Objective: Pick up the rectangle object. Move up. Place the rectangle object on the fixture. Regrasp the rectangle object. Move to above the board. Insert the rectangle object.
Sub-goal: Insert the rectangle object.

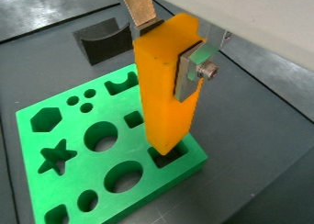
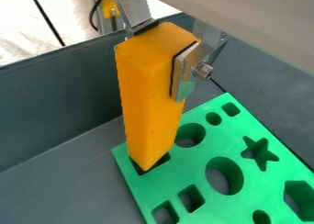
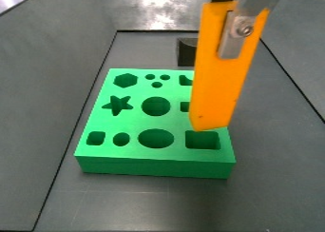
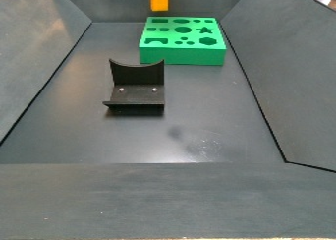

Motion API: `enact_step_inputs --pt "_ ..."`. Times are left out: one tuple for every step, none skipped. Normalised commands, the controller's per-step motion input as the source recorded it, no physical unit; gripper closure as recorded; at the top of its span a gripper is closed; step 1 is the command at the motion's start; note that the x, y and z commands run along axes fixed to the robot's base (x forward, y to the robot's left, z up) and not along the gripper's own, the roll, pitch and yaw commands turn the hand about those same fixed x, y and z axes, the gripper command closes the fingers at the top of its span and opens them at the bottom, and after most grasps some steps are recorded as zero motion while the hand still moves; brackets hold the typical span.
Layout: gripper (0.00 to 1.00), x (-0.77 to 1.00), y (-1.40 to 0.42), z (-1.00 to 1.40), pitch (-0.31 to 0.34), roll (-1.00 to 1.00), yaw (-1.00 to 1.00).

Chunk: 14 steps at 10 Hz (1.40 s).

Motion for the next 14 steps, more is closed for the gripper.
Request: enact_step_inputs --pt "1.0 0.05 0.0 -0.16 0.0 -0.04 -0.09" --pt "1.0 0.36 0.0 -0.29 0.05 -0.14 -0.35" --pt "1.0 0.43 0.0 -0.2 0.1 0.0 -0.43" --pt "1.0 0.25 0.0 -0.02 0.066 0.02 -0.32" --pt "1.0 0.07 0.0 0.0 0.02 0.0 -0.05" --pt "1.0 0.0 0.0 0.0 0.0 0.0 0.0" --pt "1.0 0.05 -0.01 0.0 0.05 0.13 -0.3" --pt "1.0 0.18 -0.12 -0.01 0.066 0.16 -0.6" --pt "1.0 0.13 -0.05 0.0 0.007 0.0 -0.25" --pt "1.0 0.0 0.0 0.0 0.0 0.03 0.0" --pt "1.0 0.0 0.0 -0.13 0.02 0.17 -0.46" --pt "1.0 0.1 0.0 0.0 0.0 0.0 -0.06" --pt "1.0 0.0 -0.03 -0.03 0.0 0.01 0.0" --pt "1.0 0.0 -0.13 -0.1 0.0 0.07 0.0"
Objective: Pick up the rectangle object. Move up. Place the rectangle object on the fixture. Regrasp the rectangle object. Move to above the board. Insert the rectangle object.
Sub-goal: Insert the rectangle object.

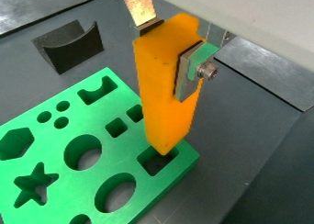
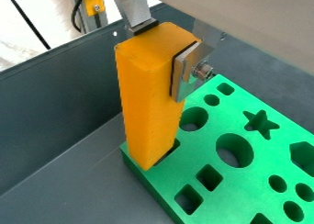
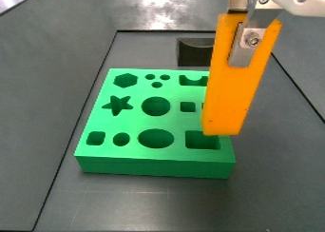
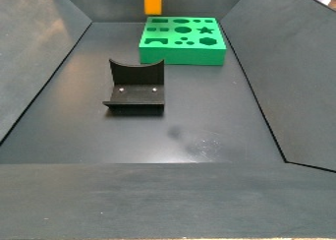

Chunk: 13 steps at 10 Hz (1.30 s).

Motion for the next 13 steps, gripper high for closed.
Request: enact_step_inputs --pt "1.0 0.0 -0.17 -0.12 0.0 0.06 0.0" --pt "1.0 0.0 -0.04 0.0 0.0 0.0 0.0" --pt "1.0 0.0 -0.02 0.0 0.0 0.0 0.0" --pt "1.0 0.0 -0.11 -0.05 0.0 0.04 0.0" --pt "1.0 0.01 -0.17 -0.09 0.0 0.09 0.0" --pt "1.0 0.05 -0.18 -0.09 0.0 0.07 0.0" --pt "1.0 0.07 -0.17 -0.08 0.0 0.05 0.0" --pt "1.0 0.1 -0.13 -0.09 0.0 0.04 0.0" --pt "1.0 0.11 0.0 -0.06 0.033 0.07 -0.03" --pt "1.0 0.0 0.11 0.0 0.069 0.1 -0.09" --pt "1.0 -0.09 0.1 0.0 0.061 0.12 -0.02" --pt "1.0 0.0 0.0 0.0 0.029 0.07 0.0" --pt "1.0 0.0 0.0 0.0 0.0 0.01 0.0"
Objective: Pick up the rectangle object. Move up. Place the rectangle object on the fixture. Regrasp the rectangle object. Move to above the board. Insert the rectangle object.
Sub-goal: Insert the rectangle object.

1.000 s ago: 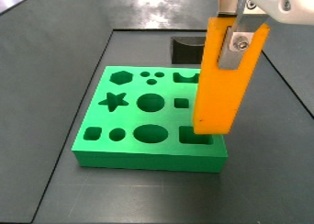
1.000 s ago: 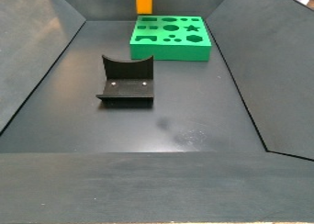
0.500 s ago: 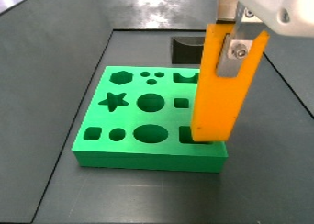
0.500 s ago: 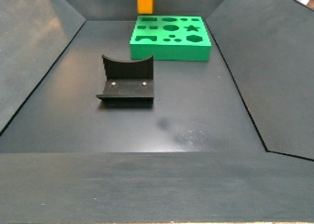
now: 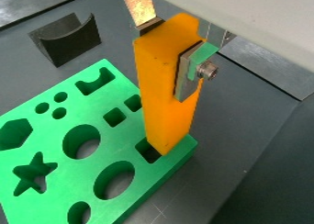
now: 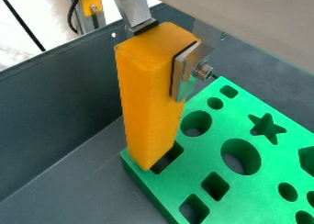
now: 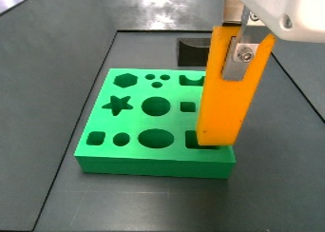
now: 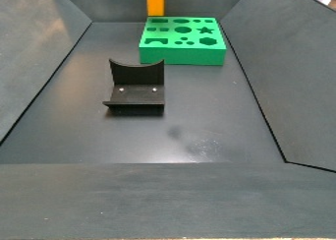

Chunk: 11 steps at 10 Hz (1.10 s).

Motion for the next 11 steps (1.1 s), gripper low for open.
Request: enact_step_inputs --pt "1.0 0.0 0.0 -0.01 0.0 0.03 0.03" --pt "1.0 0.0 0.04 -0.05 0.0 0.06 0.15" --pt "1.0 0.0 0.02 -0.03 0.0 0.04 0.1" --pt "1.0 0.0 0.05 -0.03 0.0 0.03 0.09" --pt "1.0 0.0 0.04 -0.04 0.0 0.03 0.07" --pt "1.0 0.0 0.0 0.0 0.0 0.0 0.05" --pt "1.0 0.0 0.0 0.0 0.0 0.0 0.0" --pt "1.0 0.0 0.0 -0.07 0.0 0.05 0.0" --pt "1.0 0.0 0.0 -0.1 0.0 0.06 0.0" --pt "1.0 0.0 0.0 -0.08 0.0 0.06 0.01" --pt "1.0 0.0 0.0 -0.11 0.0 0.11 0.1"
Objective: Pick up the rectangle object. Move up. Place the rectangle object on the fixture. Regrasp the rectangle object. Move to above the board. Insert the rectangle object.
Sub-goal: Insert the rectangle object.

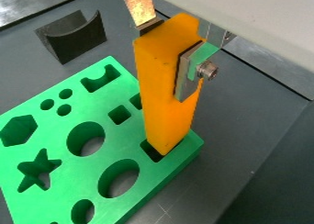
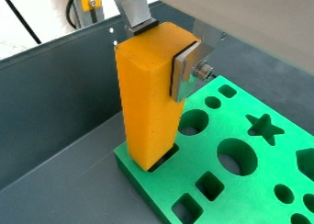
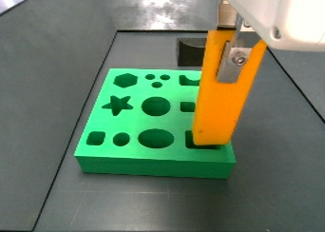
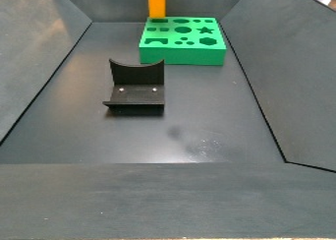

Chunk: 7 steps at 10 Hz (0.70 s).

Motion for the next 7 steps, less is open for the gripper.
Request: enact_step_inputs --pt "1.0 0.0 0.0 -0.07 0.0 0.11 0.07" --pt "1.0 0.0 0.0 0.0 0.006 0.07 0.02" --pt "1.0 0.0 0.0 0.0 0.0 0.04 0.0" --pt "1.0 0.0 -0.01 0.0 0.0 0.02 0.0" --pt "1.0 0.03 -0.02 0.0 0.0 0.0 0.0" --pt "1.0 0.08 -0.05 0.0 0.0 0.0 0.0" --pt "1.0 0.1 -0.03 -0.05 0.0 0.04 0.0"
